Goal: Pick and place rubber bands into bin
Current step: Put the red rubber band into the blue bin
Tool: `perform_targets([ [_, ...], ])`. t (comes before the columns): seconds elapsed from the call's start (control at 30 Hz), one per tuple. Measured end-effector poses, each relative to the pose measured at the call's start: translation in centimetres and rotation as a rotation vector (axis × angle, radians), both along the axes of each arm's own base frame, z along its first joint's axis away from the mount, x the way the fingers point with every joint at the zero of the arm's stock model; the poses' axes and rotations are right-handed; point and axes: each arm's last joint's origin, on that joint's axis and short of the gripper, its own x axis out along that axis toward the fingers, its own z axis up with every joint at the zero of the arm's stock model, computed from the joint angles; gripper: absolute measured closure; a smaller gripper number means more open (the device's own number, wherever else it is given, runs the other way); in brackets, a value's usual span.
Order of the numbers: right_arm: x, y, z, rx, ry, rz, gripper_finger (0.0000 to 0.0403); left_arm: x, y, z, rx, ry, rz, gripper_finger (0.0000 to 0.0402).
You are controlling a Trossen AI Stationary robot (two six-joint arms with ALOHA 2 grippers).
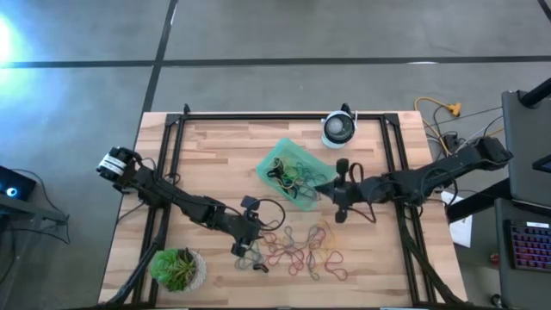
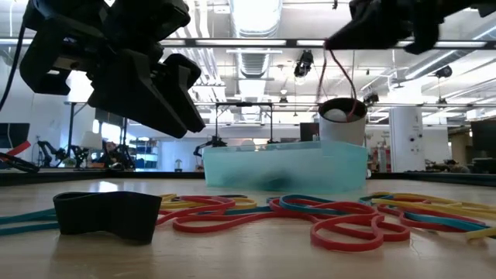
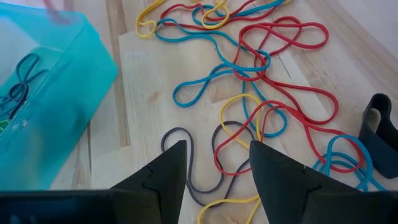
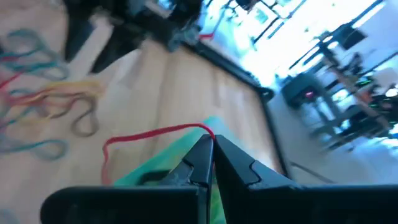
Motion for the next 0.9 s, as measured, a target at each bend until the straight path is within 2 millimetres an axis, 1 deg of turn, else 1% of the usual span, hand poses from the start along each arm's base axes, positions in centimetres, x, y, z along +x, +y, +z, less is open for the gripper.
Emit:
perform_targets([
  [0.07,0.3,-0.7,0.2,-0.005,-0.022,-0.028,0.0394,0.0,0.0,0.0,0.001,0.001,0.000,0.0242],
  [0.2,1.1,-2.4,-0.5,-0.011,-0.002,-0.108,0.0394,0.0,0.0,0.0,0.003,0.001,-0.001,0.0242],
  [0.37,2.6,-4.8,-2.4,0.012,0.035,-0.223,0.0394,0.0,0.0,-0.1,0.005,0.002,-0.002,0.0242],
  [0.5,3.7,-6.2,-3.9,0.015,0.055,-0.282,0.0394,0.0,0.0,0.0,0.004,-0.002,-0.002,0.0242],
  [0.6,4.3,-6.7,-4.8,0.013,0.091,-0.293,0.0388,0.1,0.0,0.1,-0.002,-0.016,-0.002,0.0242],
  [0.7,4.7,-6.7,-5.3,0.017,0.106,-0.297,0.0366,0.1,0.0,0.1,-0.001,-0.014,-0.002,0.0242],
  [0.8,4.7,-6.7,-5.2,0.025,0.098,-0.300,0.0339,0.1,0.0,0.1,-0.001,-0.015,-0.002,0.0242],
  [0.9,4.5,-6.7,-4.8,0.045,0.073,-0.307,0.0312,0.0,0.0,0.0,-0.001,-0.014,-0.003,0.0242],
])
